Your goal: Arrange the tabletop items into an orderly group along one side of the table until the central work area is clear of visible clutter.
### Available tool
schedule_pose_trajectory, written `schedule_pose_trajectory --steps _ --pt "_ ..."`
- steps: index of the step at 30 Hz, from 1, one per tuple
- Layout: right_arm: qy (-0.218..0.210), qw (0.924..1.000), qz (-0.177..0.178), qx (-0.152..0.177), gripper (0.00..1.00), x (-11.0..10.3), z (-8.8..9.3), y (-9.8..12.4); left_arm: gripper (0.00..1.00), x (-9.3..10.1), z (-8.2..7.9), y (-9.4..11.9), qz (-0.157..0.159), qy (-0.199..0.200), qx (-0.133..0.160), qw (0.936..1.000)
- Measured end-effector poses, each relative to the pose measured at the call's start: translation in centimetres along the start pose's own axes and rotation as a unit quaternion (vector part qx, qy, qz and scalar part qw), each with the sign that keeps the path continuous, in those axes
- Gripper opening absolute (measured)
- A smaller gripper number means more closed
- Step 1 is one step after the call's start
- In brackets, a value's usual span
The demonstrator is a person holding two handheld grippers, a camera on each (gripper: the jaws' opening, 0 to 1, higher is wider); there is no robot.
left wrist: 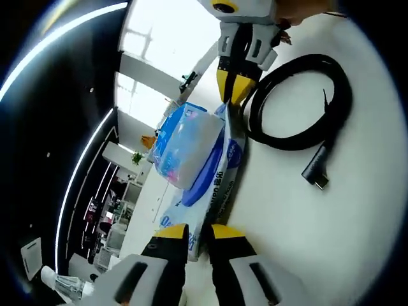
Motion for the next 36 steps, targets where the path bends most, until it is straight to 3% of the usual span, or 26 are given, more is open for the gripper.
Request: schedule_pose_trajectory --steps 4,9,20,25,30,36 --pt "-0.006 1.0 -0.002 -0.002 0.07 0.0 0.2 0.4 0.13 -0.2 0.4 0.4 0.01 0.038 0.003 0.9992" --pt "-0.016 0.9999 -0.004 -0.004 0.07 0.2 0.4 0.9 0.15 0.0 0.7 0.6 0.007 0.028 -0.005 0.9996" --pt "-0.039 0.9992 0.006 0.005 0.07 1.5 0.7 2.0 0.16 -0.3 2.0 0.9 0.022 0.099 -0.004 0.9948" --pt "-0.053 0.9983 0.022 -0.008 0.08 2.8 1.8 0.9 0.17 -0.6 2.5 1.3 0.027 0.136 -0.009 0.9904" --pt "-0.072 0.997 0.024 -0.014 0.09 3.3 2.7 -0.6 0.18 -0.8 2.8 0.7 0.055 0.192 -0.001 0.9799" --pt "-0.082 0.9962 0.024 -0.018 0.09 3.6 3.3 -1.6 0.2 -1.4 3.3 0.5 0.06 0.239 -0.008 0.9693"
Point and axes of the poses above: the point that each gripper's makers call its tool centre point, and the gripper's own axes: y roughly backward along the fingers, x roughly to its right, z roughly out of its underside, the point moved 10 cm from there along y, roughly backward along the fingers, and after that the axes turned 3 degrees about -x, right-handed, at the moved point
